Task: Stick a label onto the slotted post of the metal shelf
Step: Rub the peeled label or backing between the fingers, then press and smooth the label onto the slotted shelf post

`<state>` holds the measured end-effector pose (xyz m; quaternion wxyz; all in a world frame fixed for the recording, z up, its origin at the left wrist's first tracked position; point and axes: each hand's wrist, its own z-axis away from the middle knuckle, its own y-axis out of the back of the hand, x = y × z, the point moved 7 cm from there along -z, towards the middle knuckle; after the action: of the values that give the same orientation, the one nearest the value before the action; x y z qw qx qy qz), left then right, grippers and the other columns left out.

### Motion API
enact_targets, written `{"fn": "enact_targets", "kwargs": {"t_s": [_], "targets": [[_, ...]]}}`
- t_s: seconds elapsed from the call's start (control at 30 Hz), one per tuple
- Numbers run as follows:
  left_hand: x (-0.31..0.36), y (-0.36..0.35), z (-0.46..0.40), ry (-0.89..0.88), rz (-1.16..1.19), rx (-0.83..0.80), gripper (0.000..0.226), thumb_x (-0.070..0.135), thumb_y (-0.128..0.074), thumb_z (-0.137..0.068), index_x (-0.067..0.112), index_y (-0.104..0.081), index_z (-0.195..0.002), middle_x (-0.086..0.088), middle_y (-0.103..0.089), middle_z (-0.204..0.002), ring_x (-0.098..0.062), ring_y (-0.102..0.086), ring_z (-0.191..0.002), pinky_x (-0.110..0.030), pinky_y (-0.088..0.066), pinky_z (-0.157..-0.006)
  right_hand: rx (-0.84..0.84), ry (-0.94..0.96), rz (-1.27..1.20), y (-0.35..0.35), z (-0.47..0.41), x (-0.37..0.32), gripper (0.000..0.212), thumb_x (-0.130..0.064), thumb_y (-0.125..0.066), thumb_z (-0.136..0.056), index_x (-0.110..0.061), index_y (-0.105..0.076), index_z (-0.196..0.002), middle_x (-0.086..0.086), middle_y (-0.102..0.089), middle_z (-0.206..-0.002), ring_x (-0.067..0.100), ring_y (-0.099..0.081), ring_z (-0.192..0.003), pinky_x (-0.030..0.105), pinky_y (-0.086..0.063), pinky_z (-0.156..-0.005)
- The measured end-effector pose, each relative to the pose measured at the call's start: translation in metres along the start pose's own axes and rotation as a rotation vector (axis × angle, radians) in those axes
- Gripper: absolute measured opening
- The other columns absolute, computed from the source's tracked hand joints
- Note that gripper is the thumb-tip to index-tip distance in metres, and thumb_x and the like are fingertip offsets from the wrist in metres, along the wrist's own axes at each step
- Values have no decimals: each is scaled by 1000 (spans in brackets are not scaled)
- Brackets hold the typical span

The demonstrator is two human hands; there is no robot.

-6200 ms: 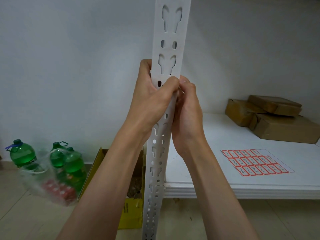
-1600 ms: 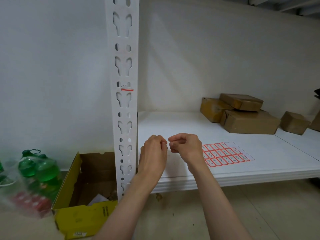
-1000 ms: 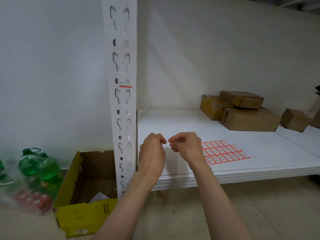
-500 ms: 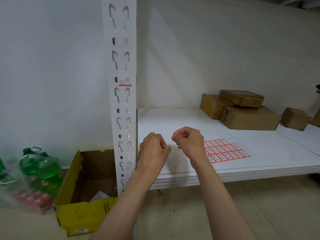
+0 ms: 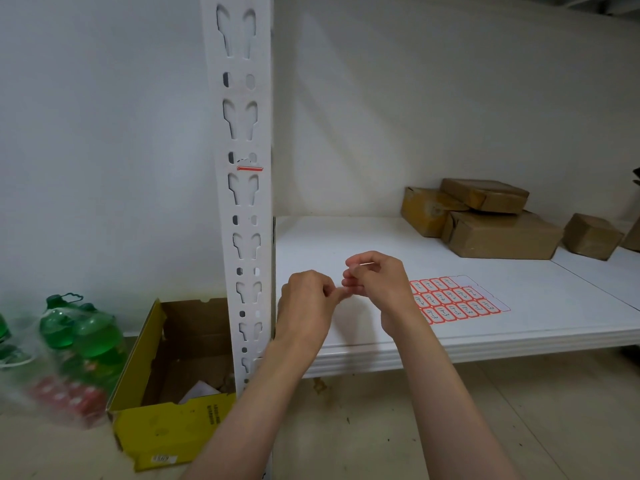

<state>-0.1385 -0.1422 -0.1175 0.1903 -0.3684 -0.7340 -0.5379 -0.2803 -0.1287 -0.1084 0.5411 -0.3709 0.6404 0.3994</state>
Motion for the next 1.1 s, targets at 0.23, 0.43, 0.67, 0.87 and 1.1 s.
{"fn": "enact_targets", "kwargs": {"t_s": [0.23, 0.43, 0.67, 0.87, 1.1], "targets": [[0, 1, 3, 12, -35, 7, 26, 13, -67, -95, 21, -71, -120, -1, -71, -99, -17, -68, -84, -34, -57, -85, 25, 22, -22, 3, 2, -5, 17, 5, -68, -86, -10, -73, -90, 6, -72, -87, 18, -69, -79, 25, -58, -71], [13, 12, 6, -98, -20, 62, 22, 11, -55, -100, 15, -73, -111, -1, -65, -109, -19, -64, -100, -39, -55, -88, 75, 78, -10, 6, 8, -20, 16, -4, -66, -90, -17, -74, -89, 5, -67, -85, 12, -63, -80, 22, -52, -65], [58, 57, 18, -336, 160, 338, 7, 9, -68, -82, 15, -70, -80, 7, -57, -85, -9, -58, -69, -29, -54, -66, 12, 192, -221, -4, 20, -53, 13, 1, -67, -87, -11, -72, -85, 6, -69, -81, 18, -64, -76, 23, -53, -68], [81, 107, 33, -459, 179, 462, 11, 7, -71, -88, 13, -79, -93, 5, -63, -89, -8, -61, -71, -23, -57, -68, -65, 248, -431, -13, 31, -82, 11, 2, -66, -89, -9, -68, -89, 18, -64, -90, 28, -63, -85, 37, -54, -83], [88, 182, 54, -614, 227, 838, 10, 7, -74, -89, 4, -76, -98, -6, -61, -93, -8, -57, -81, -10, -49, -70, -128, 353, -457, -45, 50, -118, 11, -2, -69, -90, -9, -61, -90, 7, -61, -84, 20, -62, -85, 26, -52, -74]]}}
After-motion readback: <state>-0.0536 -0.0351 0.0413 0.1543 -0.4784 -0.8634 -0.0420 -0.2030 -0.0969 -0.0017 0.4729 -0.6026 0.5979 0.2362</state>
